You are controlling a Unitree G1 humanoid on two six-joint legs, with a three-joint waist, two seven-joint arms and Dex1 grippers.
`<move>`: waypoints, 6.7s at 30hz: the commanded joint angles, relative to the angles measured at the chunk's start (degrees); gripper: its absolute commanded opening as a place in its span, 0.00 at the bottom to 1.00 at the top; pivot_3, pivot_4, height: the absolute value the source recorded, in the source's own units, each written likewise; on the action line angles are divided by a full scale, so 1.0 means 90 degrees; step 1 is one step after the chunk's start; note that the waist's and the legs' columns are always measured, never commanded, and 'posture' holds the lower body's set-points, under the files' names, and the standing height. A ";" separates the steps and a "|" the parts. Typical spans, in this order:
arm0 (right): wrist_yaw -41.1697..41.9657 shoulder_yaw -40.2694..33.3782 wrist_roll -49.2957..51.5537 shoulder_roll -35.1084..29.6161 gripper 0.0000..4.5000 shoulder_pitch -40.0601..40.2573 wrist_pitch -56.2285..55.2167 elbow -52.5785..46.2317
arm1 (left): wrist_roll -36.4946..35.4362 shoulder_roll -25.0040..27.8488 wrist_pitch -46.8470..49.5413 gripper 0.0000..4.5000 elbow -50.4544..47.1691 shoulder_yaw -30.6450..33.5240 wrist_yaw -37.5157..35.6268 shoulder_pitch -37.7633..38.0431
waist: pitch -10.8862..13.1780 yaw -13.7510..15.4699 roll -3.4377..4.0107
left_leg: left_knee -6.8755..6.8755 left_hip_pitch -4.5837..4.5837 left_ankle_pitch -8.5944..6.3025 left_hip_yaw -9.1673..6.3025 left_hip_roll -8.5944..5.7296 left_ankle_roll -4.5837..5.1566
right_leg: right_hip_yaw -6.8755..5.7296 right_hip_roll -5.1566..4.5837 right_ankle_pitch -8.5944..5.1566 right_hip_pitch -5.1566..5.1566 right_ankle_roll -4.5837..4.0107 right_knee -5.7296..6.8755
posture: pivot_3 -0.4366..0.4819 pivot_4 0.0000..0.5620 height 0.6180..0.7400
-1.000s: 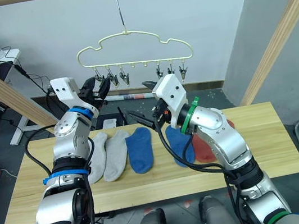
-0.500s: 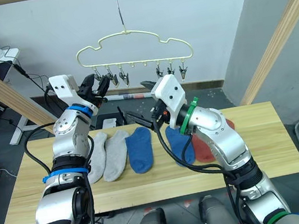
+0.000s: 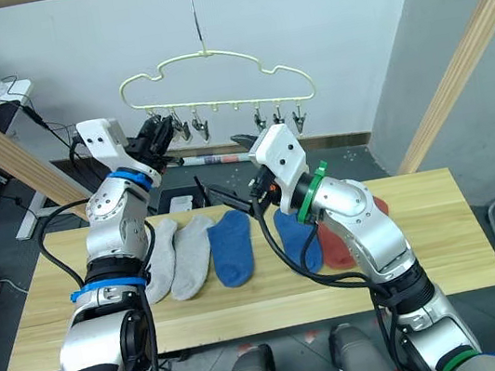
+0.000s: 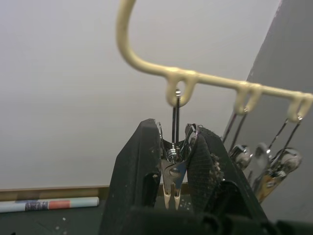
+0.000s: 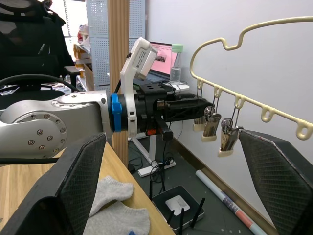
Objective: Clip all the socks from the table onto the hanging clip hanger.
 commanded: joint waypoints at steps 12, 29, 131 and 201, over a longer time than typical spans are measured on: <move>-0.0193 -0.0403 -0.0410 -0.0760 1.00 0.0731 -0.0114 0.0009 | -0.0044 0.0698 0.1603 0.15 -0.1757 -0.0154 -0.0409 0.0658 | 0.0093 0.0001 -0.0001 | 0.0002 -0.0024 0.0002 0.0001 0.0000 -0.0002 | 0.0003 -0.0003 0.0000 -0.0032 0.0001 0.0012 | 0.44 0.53 1.00; -0.0586 -0.0969 -0.0606 -0.1182 1.00 0.1278 0.0097 0.0598 | -0.0317 0.0892 0.2998 0.15 -0.3090 -0.0190 -0.0549 0.1057 | 0.0099 0.0006 -0.0002 | 0.0004 -0.0049 0.0002 0.0016 -0.0005 -0.0002 | 0.0019 -0.0006 0.0000 -0.0067 0.0002 0.0019 | 0.45 0.54 1.00; -0.0118 -0.1023 0.1518 -0.0922 1.00 -0.0029 0.2200 -0.1467 | 0.0170 0.0306 0.1481 0.82 -0.2997 -0.0343 0.0132 0.1719 | 0.0163 -0.0144 -0.0001 | 0.0017 -0.0049 0.0011 0.0024 -0.0007 -0.0012 | 0.0032 -0.0008 -0.0001 -0.0095 0.0013 0.0080 | 0.41 0.56 1.00; -0.0007 -0.0384 -0.0227 -0.2437 1.00 0.0432 0.1498 0.1475 | -0.1175 0.1306 0.4346 0.03 -0.4014 -0.0137 -0.0867 0.1283 | 0.0199 -0.0175 -0.0017 | 0.0016 -0.0046 0.0011 0.0026 -0.0002 -0.0012 | 0.0031 0.0003 -0.0002 -0.0096 0.0014 0.0078 | 0.44 0.55 1.00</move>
